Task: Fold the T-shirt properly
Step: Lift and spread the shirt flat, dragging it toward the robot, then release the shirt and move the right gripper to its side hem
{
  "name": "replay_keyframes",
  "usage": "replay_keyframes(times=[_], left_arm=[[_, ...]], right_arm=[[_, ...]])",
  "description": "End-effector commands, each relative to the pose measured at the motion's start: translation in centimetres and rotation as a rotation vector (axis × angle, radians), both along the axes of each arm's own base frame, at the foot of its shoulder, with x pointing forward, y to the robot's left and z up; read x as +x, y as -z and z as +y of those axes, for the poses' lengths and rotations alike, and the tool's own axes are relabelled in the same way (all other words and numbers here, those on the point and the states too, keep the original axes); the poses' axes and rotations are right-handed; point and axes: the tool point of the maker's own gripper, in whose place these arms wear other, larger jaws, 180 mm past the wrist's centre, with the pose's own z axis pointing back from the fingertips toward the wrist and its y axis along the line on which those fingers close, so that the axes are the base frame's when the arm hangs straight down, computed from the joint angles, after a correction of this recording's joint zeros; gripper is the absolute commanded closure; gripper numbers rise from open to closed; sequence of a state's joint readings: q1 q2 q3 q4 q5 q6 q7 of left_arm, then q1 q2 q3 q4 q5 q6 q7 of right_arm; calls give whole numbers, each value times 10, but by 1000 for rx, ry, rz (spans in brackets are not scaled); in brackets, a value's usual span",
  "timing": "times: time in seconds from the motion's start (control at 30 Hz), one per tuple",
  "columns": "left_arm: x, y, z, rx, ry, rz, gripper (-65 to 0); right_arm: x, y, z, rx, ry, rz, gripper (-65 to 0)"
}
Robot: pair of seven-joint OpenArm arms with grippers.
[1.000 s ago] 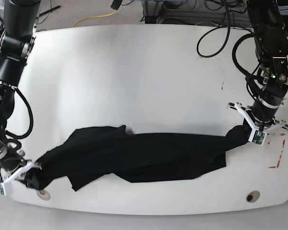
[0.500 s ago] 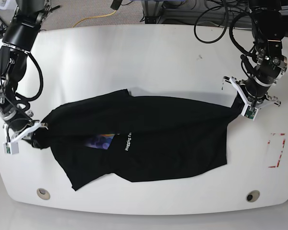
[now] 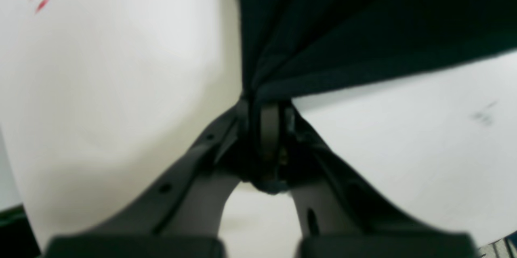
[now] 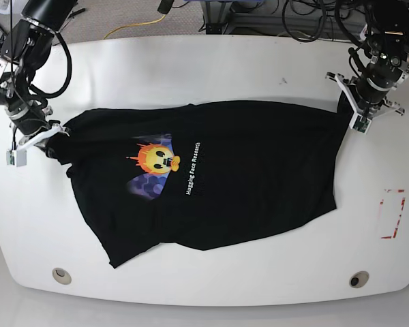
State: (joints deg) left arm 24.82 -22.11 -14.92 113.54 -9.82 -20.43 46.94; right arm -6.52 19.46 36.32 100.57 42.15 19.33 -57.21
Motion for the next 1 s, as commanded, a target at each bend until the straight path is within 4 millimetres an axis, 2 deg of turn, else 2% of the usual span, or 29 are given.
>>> replay_keyframes(times=[0.0, 0.1, 0.27, 0.43, 0.57, 0.77, 0.87, 0.97], left_arm=[[-5, -5, 9, 25, -8, -8, 0], [-12, -4, 18, 53, -7, 13, 0], [-27, 4, 19, 56, -4, 54, 0], [-42, 13, 15, 55, 36, 105, 0], [-53, 12, 30, 73, 11, 126, 0], [-54, 7, 41, 75, -43, 103, 0], [-54, 7, 41, 76, -34, 105, -1], [-54, 8, 36, 73, 3, 114, -86]], right_arm=[[-6, -5, -10, -15, 30, -21, 0], [-20, 8, -9, 9, 54, 12, 0], [-43, 26, -10, 38, 95, 59, 0], [-57, 39, -5, 62, 109, 93, 0], [-68, 47, -4, 63, 110, 127, 0], [-76, 54, -5, 61, 112, 156, 0], [-82, 56, -4, 59, 109, 167, -76], [-84, 54, -2, 52, 102, 167, -279]])
